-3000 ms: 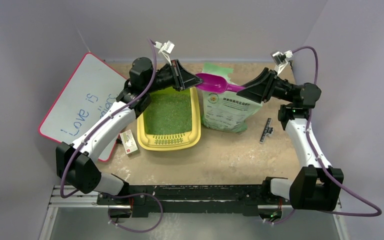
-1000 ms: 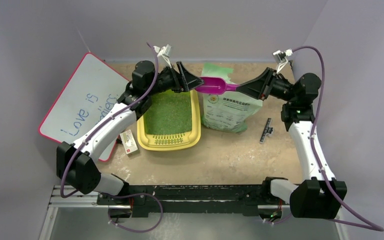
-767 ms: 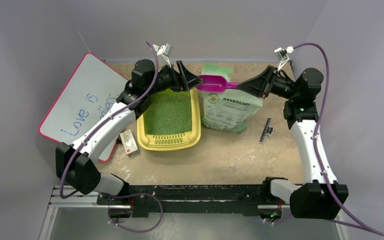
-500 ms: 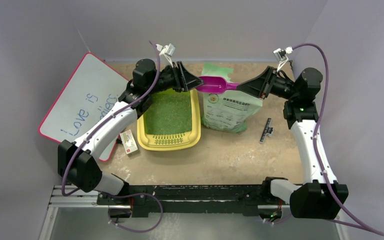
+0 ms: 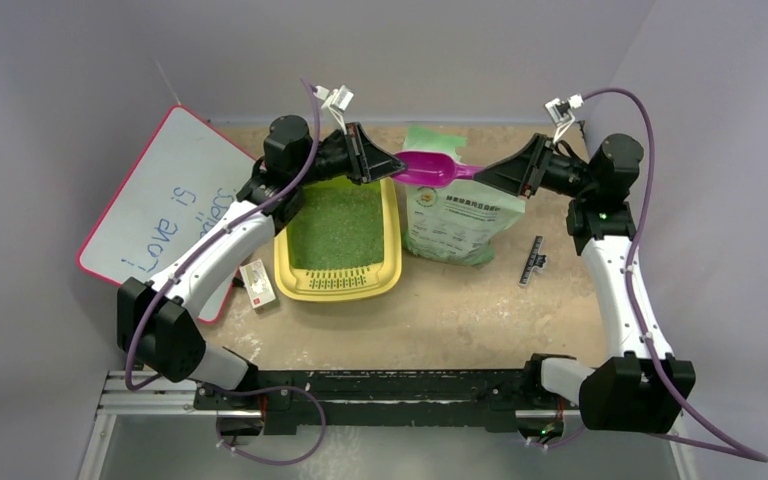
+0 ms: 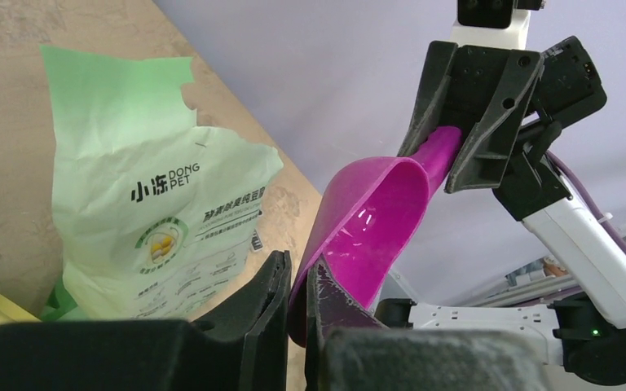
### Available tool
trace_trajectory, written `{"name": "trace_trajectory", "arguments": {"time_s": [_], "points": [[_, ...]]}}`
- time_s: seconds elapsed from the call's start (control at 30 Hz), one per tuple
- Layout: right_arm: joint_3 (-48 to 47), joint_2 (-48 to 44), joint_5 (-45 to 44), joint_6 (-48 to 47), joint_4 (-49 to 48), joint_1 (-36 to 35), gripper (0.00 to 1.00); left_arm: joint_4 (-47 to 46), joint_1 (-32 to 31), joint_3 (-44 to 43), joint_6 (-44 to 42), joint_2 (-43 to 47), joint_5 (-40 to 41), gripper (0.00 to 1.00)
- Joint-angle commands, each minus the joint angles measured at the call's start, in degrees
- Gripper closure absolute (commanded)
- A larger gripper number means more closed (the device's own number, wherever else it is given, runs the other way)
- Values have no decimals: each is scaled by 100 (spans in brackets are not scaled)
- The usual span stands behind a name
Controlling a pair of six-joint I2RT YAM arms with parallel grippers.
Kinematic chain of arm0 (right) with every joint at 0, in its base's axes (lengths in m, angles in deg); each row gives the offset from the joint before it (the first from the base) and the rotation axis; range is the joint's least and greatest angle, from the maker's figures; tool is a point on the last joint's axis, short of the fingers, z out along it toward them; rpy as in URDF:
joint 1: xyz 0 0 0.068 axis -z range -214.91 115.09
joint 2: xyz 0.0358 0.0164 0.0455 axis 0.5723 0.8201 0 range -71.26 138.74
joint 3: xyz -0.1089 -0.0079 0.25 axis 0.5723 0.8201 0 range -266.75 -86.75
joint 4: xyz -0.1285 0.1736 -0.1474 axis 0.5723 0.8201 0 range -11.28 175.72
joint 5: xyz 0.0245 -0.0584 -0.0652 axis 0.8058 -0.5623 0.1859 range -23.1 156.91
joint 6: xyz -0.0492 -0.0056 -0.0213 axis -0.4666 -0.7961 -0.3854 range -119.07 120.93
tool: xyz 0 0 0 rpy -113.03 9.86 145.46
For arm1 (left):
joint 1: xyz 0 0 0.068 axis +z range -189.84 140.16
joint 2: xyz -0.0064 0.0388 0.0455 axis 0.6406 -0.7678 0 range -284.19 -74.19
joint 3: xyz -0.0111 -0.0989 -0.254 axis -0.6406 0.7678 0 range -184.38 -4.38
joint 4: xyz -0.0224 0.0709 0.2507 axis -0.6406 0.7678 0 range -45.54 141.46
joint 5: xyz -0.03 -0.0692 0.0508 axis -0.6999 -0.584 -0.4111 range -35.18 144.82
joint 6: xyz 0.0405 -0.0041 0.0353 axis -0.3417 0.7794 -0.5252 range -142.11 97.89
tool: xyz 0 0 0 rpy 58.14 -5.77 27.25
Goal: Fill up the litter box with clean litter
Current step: Pick up the spatula from the center of the board.
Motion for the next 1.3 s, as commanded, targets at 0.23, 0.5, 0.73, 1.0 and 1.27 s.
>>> {"name": "trace_trajectory", "arguments": {"time_s": [0.23, 0.5, 0.73, 1.0, 1.27], "points": [[-256, -119, 517, -772, 349, -65, 39, 45, -23, -476, -161, 28, 169, 100], [-167, -83, 586, -395, -197, -65, 71, 226, -23, -516, -354, -2, 198, 100], [-109, -155, 652, -270, -274, -65, 49, 203, -23, -620, -406, -72, 78, 100], [-107, -272, 563, -259, -383, 31, 39, 110, 238, -509, -309, -31, -173, 100], [-47, -276, 668, -17, -666, 27, 51, 84, 347, -506, -327, -58, -237, 100]]}}
